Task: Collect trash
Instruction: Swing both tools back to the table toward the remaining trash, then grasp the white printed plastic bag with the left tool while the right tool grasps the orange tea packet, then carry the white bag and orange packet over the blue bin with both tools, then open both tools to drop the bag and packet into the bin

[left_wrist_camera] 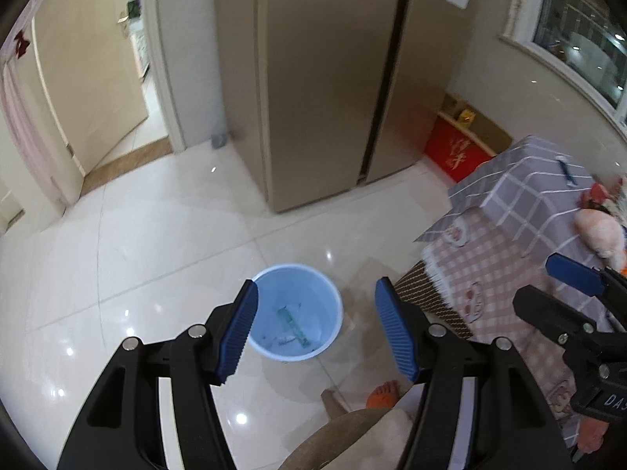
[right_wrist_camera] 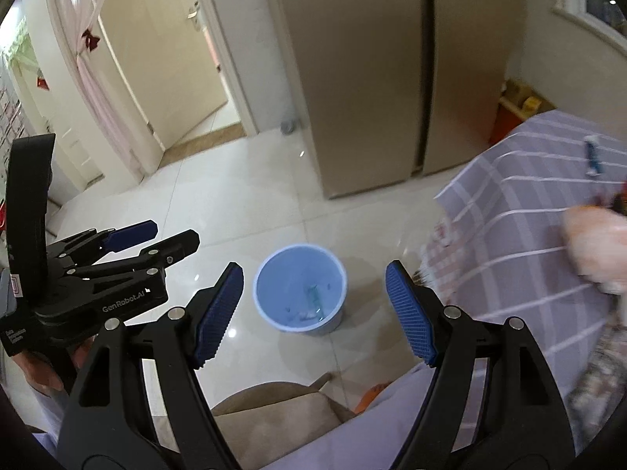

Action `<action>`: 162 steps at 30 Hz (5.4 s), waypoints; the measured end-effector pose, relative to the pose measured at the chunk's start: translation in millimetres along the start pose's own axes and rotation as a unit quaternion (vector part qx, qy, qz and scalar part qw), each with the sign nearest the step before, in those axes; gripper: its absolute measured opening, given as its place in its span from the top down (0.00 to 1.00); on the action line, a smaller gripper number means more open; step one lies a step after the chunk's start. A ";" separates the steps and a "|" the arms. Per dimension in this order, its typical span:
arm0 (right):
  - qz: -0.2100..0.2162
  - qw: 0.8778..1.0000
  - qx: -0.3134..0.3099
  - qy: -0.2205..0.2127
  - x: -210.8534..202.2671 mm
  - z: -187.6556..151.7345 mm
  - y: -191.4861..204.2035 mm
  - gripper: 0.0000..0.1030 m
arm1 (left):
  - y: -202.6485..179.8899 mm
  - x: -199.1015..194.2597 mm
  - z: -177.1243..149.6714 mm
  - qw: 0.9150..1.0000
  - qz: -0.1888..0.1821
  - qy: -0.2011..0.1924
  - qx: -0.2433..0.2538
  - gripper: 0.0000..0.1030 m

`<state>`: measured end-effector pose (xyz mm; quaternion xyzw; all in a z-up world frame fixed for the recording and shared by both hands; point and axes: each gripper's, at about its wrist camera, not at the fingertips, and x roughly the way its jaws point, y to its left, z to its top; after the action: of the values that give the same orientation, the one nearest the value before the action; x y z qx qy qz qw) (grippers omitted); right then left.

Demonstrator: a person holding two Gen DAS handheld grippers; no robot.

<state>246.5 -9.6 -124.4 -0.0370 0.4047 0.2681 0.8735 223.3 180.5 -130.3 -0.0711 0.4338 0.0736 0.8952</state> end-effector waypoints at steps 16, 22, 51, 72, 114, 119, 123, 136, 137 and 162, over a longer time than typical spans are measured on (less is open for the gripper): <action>-0.091 0.989 0.090 -0.080 -95.2 -25.0 -83.6 0.24 | -118.6 -47.4 26.7 0.987 -0.093 -0.074 0.108 0.34; -0.141 0.978 0.126 -0.092 -125.6 -39.5 -122.9 0.22 | -179.7 -50.1 28.7 0.971 -0.148 -0.080 0.167 0.21; -0.220 0.953 0.204 -0.048 -143.2 -75.6 -220.6 0.21 | -306.9 39.3 26.0 0.913 -0.293 0.019 0.282 0.37; -0.249 0.952 0.175 0.033 -79.2 -34.8 -238.7 0.49 | -225.8 29.1 43.1 0.960 -0.217 -0.009 0.177 0.56; -0.133 0.991 0.015 0.014 -19.9 36.2 -64.9 0.49 | -39.3 10.2 43.4 0.995 -0.066 -0.037 0.057 0.56; -0.108 0.993 -0.009 0.036 8.7 38.2 -36.8 0.49 | -8.2 15.6 34.7 0.998 -0.041 -0.026 0.038 0.56; -0.083 0.995 -0.011 0.058 34.1 38.5 -19.7 0.49 | 10.2 28.1 27.5 0.999 -0.020 -0.007 0.028 0.56; -0.063 0.990 -0.017 0.125 101.1 32.5 -1.6 0.49 | 40.1 87.7 20.0 0.999 0.017 0.047 0.002 0.42; -0.065 0.989 -0.017 0.129 103.8 30.8 -1.2 0.49 | 41.6 93.5 21.0 0.998 0.026 0.050 -0.004 0.36; 0.002 0.993 -0.053 0.110 166.1 24.8 54.5 0.31 | 115.6 101.5 -20.5 0.990 0.090 0.094 -0.060 0.31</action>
<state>324.2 116.7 -220.3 -0.1118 0.4832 0.2849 0.8203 247.4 296.9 -230.1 -0.0920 0.5151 0.1731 0.8344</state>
